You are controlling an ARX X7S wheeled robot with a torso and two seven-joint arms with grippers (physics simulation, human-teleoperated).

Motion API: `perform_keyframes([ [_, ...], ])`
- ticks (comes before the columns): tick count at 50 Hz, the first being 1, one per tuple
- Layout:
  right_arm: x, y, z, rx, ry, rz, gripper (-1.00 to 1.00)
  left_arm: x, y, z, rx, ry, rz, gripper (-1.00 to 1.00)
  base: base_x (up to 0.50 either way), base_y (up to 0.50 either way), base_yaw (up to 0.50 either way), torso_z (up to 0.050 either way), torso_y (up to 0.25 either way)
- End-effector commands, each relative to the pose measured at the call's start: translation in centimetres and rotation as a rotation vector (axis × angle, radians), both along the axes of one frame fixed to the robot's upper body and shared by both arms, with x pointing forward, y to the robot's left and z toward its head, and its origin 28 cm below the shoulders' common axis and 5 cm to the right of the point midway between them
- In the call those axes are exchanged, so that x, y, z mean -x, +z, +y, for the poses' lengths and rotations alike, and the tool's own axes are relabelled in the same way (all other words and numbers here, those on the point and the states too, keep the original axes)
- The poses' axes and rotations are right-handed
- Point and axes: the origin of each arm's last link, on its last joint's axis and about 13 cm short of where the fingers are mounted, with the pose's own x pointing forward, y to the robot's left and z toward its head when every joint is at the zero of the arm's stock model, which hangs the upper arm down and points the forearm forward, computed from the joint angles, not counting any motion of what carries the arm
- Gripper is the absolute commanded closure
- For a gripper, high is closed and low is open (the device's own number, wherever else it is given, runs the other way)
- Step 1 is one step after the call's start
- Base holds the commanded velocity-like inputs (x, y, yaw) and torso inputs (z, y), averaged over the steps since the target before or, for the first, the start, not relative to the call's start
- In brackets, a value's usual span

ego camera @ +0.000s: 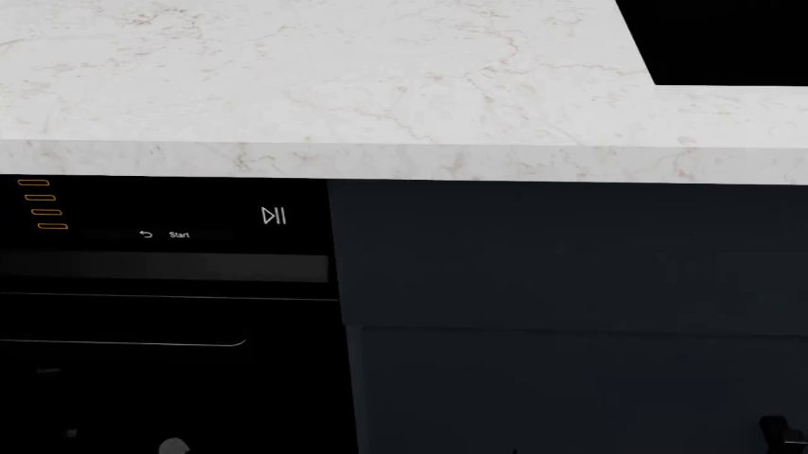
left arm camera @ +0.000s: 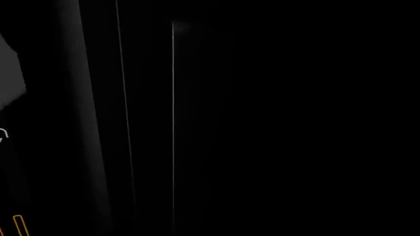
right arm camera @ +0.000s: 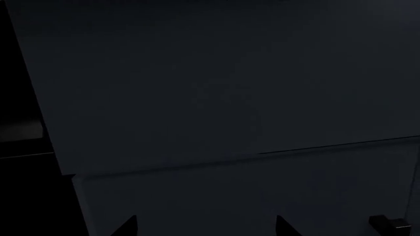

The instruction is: Open the dishwasher door

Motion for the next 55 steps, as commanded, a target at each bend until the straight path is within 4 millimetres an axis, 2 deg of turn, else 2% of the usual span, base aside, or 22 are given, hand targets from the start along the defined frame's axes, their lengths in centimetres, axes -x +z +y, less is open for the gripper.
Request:
perform_keyframes([
  [1,-0.1,-0.1,-0.2,-0.001,-0.012,0.0,-1.0,-3.2,-0.4,0.2,-0.053,-0.013,0.016,-1.0,0.0,0.0,0.0,0.0,0.0],
  [25,-0.1,0.0,-0.6,0.004,-0.029,-0.003,-1.0,-7.0,-1.2,0.2,-0.152,-0.018,0.036,-1.0,0.0,0.0,0.0,0.0,0.0],
  [45,-0.2,0.3,-0.6,0.007,-0.026,-0.009,-1.0,-7.5,-0.6,0.1,-0.168,-0.014,0.037,-1.0,0.02,0.0,-0.01,-0.001,0.0],
  [46,-0.1,0.3,-0.6,0.007,-0.026,-0.009,-1.0,-7.4,-0.6,0.1,-0.168,-0.017,0.038,1.0,0.02,0.0,-0.01,0.0,0.0],
  [55,-0.2,0.5,-0.6,0.009,-0.025,-0.011,-1.0,-7.4,-0.7,0.2,-0.174,-0.024,0.028,1.0,0.01,0.0,-0.01,-0.002,0.0],
])
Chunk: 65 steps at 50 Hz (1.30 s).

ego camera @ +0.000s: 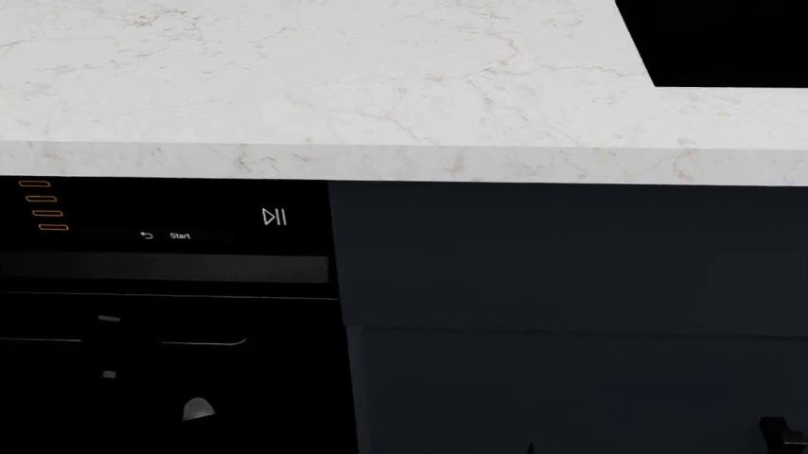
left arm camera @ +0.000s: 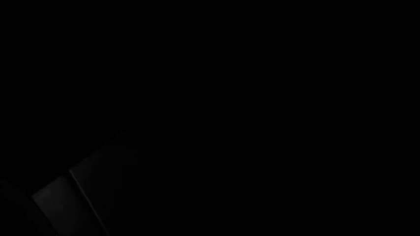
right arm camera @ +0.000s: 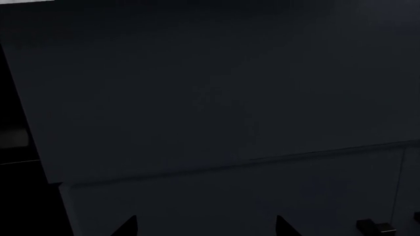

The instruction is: Open the dishwasher door

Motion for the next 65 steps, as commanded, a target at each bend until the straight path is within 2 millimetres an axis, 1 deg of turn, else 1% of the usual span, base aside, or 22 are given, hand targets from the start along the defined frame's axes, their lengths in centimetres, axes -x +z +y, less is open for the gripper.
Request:
perform_keyframes([
  [1,-0.1,0.1,0.0,0.003,0.002,-0.003,-1.0,-0.7,0.5,-0.2,0.11,0.032,0.045,1.0,0.02,0.0,-0.01,0.0,0.0],
  [6,-0.1,0.3,0.0,0.003,0.001,-0.004,-1.0,-0.6,0.4,0.0,0.109,0.035,0.045,1.0,0.02,0.0,-0.01,-0.002,0.0],
  [14,0.0,0.2,0.0,0.003,-0.003,-0.003,-1.0,-0.3,-0.1,-0.3,0.132,0.005,0.037,1.0,0.02,0.0,-0.01,-0.001,0.0],
  [19,0.1,0.1,0.1,0.002,0.0,-0.004,-1.0,1.3,0.1,-0.4,0.154,-0.022,0.063,1.0,0.0,0.0,0.0,-0.002,0.0],
  [23,0.0,0.2,0.2,0.001,0.002,-0.006,-1.0,2.1,0.2,-0.5,0.17,-0.027,0.076,1.0,0.0,0.0,0.0,0.0,0.0],
  [40,0.2,0.3,0.1,-0.002,0.0,-0.011,-1.0,5.5,-0.4,-0.5,0.18,-0.04,0.116,1.0,0.0,0.0,0.0,0.0,0.0],
  [45,0.2,0.4,0.1,-0.003,-0.002,-0.014,-1.0,7.0,-1.0,-0.6,0.193,-0.043,0.13,1.0,0.0,0.0,0.0,0.0,0.0],
  [51,0.2,0.5,0.1,-0.005,0.0,-0.017,-1.0,8.4,-1.2,-0.7,0.211,-0.046,0.13,1.0,0.0,0.0,0.0,0.0,0.0],
  [53,0.1,0.5,0.0,-0.004,0.0,-0.019,-1.0,9.2,-1.2,-1.0,0.215,-0.051,0.134,1.0,0.0,0.0,0.0,0.0,0.0],
  [62,0.1,0.5,0.0,-0.005,-0.002,-0.019,-1.0,11.1,-0.9,-1.5,0.229,-0.062,0.147,1.0,0.0,0.0,0.0,0.0,0.0],
  [65,0.1,0.4,0.0,-0.007,-0.004,-0.018,-1.0,12.1,-0.9,-1.6,0.239,-0.058,0.154,1.0,0.0,0.0,0.0,0.0,0.0],
])
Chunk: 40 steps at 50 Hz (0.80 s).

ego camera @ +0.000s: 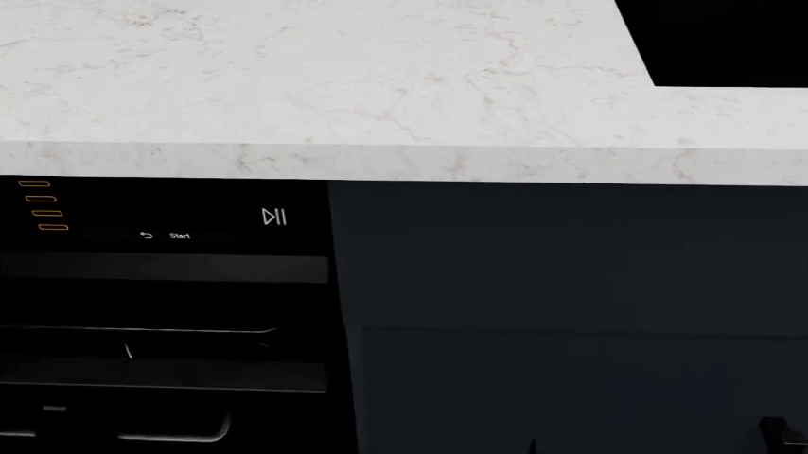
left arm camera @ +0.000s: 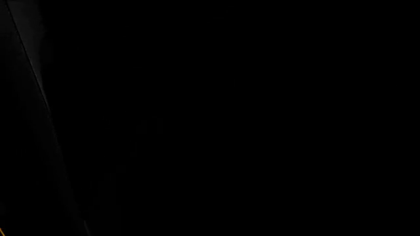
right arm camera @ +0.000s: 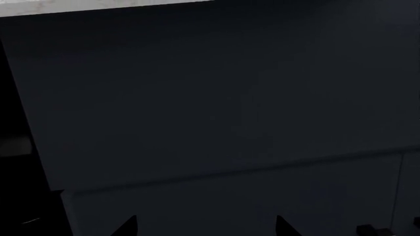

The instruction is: Open the dishwasher door

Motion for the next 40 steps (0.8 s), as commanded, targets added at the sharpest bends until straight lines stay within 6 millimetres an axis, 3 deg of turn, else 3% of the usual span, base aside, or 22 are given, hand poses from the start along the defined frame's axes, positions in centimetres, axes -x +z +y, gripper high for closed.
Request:
perform_keyframes([
  [1,0.0,0.0,0.0,-0.003,-0.003,-0.001,-1.0,3.7,-0.7,-2.2,0.096,-0.053,0.07,1.0,0.0,0.0,-0.01,0.0,0.0],
  [22,0.1,-0.1,0.1,-0.005,0.002,-0.001,-1.0,8.8,-0.9,-1.9,0.168,-0.019,0.143,1.0,0.0,0.0,0.0,0.0,0.0],
  [40,0.1,0.2,0.3,-0.001,0.014,-0.007,-1.0,14.2,-4.1,-2.1,0.219,0.02,0.22,1.0,0.0,0.0,0.0,0.0,0.0],
])
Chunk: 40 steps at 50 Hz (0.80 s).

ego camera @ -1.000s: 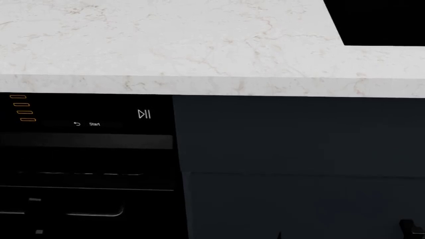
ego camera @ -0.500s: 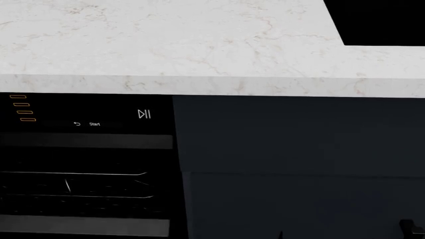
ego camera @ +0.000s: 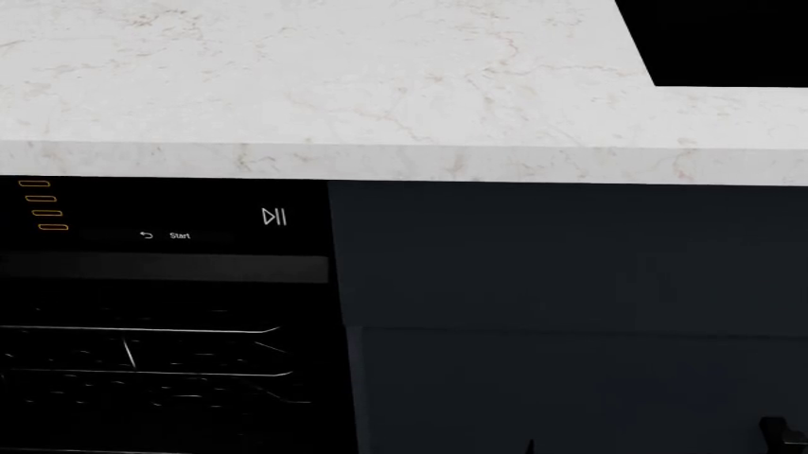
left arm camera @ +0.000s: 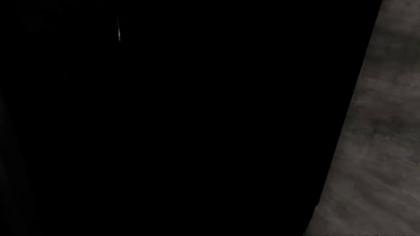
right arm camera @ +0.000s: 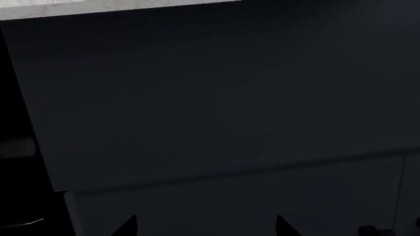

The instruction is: Open the dishwasher door

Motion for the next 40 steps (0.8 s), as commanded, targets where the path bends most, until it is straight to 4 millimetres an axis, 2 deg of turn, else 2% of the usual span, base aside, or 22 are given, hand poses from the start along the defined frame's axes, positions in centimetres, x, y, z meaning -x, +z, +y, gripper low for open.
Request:
perform_keyframes([
  [1,0.0,0.1,0.2,0.004,0.011,-0.002,-1.0,3.5,-1.6,-1.9,0.102,-0.032,0.049,1.0,0.0,0.0,-0.01,0.0,0.0],
  [6,-0.2,0.2,0.3,0.005,0.014,-0.004,-1.0,4.9,-2.1,-2.0,0.112,-0.028,0.075,1.0,0.0,0.0,0.0,0.0,0.0],
  [18,-0.1,0.1,0.4,0.007,0.018,-0.002,-1.0,8.2,-2.1,-2.2,0.13,0.001,0.096,1.0,0.0,0.0,0.0,0.0,0.0],
  [23,-0.1,0.2,0.4,0.007,0.02,-0.003,-1.0,9.3,-2.7,-2.1,0.134,0.013,0.124,1.0,0.0,0.0,0.0,0.0,0.0],
  [28,-0.1,0.2,0.5,0.008,0.022,-0.004,-1.0,10.8,-4.2,-2.1,0.151,0.017,0.182,1.0,0.0,0.0,0.0,0.0,0.0],
  [40,0.0,0.1,0.6,0.006,0.03,-0.004,-1.0,11.6,-5.0,-2.0,0.163,0.064,0.255,1.0,-0.01,0.0,0.0,0.0,0.0],
])
